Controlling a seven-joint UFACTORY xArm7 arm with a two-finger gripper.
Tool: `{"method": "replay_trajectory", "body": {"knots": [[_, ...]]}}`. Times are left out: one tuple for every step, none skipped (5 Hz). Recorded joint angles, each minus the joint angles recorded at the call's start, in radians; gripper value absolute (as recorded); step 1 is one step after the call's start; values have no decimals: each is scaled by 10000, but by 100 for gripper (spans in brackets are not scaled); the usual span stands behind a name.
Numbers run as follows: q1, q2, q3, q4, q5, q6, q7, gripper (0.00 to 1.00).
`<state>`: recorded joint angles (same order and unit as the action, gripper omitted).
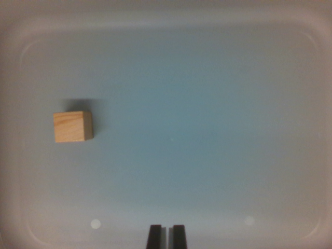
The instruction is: Push wooden cube
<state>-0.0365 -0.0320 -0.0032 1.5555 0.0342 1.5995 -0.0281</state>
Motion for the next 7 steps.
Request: {"method": "replay_trajectory", "body": {"knots": [[0,0,0,0,0,0,0,0],[1,2,1,-5,0,-6,2,0],[1,2,1,-5,0,-6,2,0],[11,23,13,-47,-4,-68,17,0],[11,23,13,-47,-4,-68,17,0],[29,61,34,-125,-9,-180,45,0],[29,61,34,-125,-9,-180,45,0]]}}
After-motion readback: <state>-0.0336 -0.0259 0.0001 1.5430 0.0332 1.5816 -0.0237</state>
